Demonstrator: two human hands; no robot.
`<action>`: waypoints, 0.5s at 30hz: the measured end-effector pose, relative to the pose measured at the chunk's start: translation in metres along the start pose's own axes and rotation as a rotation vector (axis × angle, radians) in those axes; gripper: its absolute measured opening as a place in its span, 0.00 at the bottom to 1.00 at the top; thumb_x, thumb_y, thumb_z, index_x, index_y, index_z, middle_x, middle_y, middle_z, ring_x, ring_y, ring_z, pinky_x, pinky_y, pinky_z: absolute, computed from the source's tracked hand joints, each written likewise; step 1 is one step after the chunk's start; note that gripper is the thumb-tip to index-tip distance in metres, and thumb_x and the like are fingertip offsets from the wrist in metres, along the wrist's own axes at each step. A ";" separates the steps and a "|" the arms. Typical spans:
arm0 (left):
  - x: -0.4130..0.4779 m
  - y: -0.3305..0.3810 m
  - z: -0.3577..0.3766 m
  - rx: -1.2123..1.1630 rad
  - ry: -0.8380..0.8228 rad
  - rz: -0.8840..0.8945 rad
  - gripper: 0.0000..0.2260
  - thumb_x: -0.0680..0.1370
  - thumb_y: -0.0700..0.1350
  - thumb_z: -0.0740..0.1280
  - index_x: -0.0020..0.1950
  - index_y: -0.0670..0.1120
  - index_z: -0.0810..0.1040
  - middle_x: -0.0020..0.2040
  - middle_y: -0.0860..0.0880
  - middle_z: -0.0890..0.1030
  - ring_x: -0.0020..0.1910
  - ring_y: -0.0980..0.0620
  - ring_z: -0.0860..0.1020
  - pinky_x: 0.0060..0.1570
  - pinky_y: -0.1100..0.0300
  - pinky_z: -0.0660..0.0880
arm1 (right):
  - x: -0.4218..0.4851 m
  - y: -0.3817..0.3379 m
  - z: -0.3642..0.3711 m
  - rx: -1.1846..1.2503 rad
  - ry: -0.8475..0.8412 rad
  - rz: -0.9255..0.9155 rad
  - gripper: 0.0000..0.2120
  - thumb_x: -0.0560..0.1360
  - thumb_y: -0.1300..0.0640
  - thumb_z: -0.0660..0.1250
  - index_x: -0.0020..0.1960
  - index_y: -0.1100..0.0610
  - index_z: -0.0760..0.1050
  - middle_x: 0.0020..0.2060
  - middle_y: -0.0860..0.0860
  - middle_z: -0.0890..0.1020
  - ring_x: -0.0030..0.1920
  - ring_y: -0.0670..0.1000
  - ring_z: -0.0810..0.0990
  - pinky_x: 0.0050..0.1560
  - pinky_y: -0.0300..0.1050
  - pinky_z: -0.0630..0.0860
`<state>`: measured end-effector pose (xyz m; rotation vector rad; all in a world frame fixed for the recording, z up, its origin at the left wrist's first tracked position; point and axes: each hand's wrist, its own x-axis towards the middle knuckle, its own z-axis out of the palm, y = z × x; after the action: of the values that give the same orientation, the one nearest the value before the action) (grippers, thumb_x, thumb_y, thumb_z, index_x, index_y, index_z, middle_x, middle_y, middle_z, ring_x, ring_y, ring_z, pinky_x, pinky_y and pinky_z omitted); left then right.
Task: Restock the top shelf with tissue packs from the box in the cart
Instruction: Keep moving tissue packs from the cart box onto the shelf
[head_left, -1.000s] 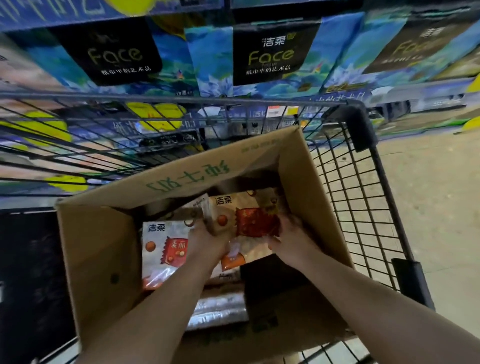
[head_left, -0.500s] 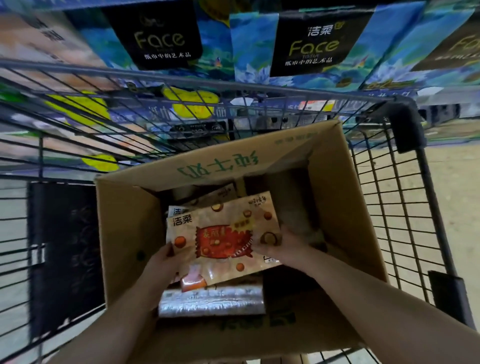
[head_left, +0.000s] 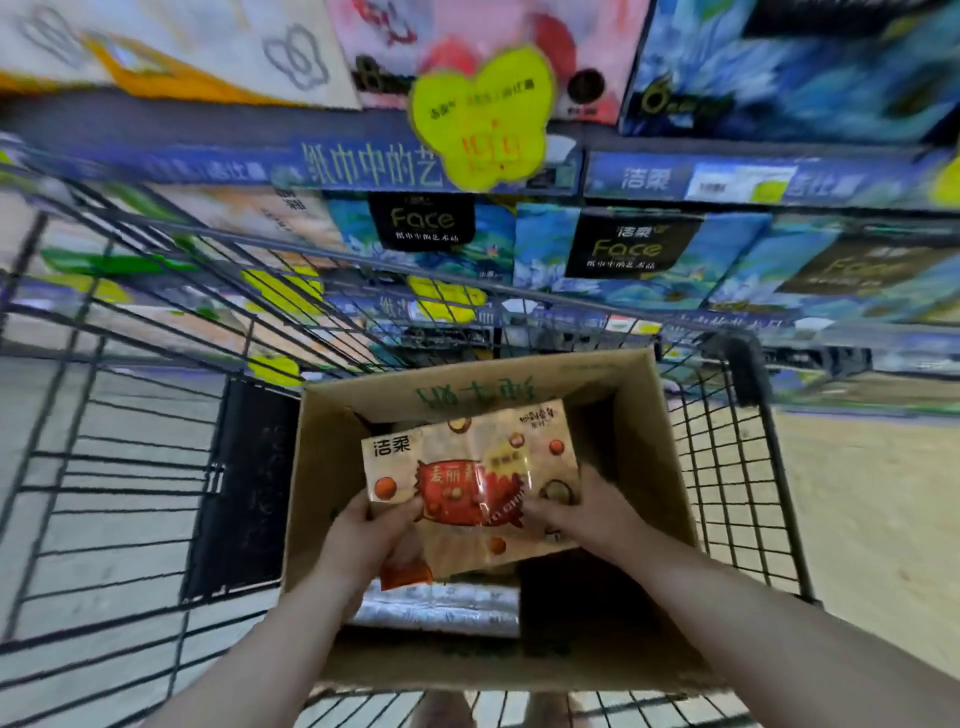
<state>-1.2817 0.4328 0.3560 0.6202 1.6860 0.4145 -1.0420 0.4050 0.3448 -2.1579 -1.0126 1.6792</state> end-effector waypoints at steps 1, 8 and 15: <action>-0.007 0.005 -0.002 -0.013 0.024 0.006 0.12 0.72 0.43 0.73 0.54 0.47 0.77 0.46 0.45 0.83 0.44 0.46 0.82 0.43 0.52 0.80 | -0.008 -0.008 -0.005 0.009 -0.009 -0.034 0.35 0.67 0.43 0.75 0.67 0.54 0.64 0.59 0.48 0.75 0.59 0.49 0.74 0.55 0.44 0.73; -0.079 0.042 -0.019 -0.146 0.081 0.137 0.17 0.67 0.44 0.77 0.53 0.46 0.78 0.45 0.42 0.84 0.44 0.41 0.83 0.46 0.46 0.80 | -0.057 -0.062 -0.029 -0.068 0.027 -0.151 0.30 0.67 0.43 0.74 0.64 0.50 0.67 0.57 0.46 0.78 0.58 0.49 0.77 0.54 0.42 0.73; -0.142 0.059 -0.051 -0.198 0.162 0.271 0.14 0.72 0.44 0.73 0.55 0.43 0.76 0.47 0.42 0.84 0.44 0.44 0.83 0.38 0.56 0.80 | -0.098 -0.112 -0.031 -0.116 -0.007 -0.327 0.32 0.64 0.42 0.75 0.63 0.51 0.68 0.56 0.47 0.79 0.57 0.51 0.78 0.58 0.51 0.76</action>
<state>-1.3032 0.3967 0.5122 0.6842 1.6922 0.8341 -1.0666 0.4322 0.4921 -1.9215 -1.4077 1.5082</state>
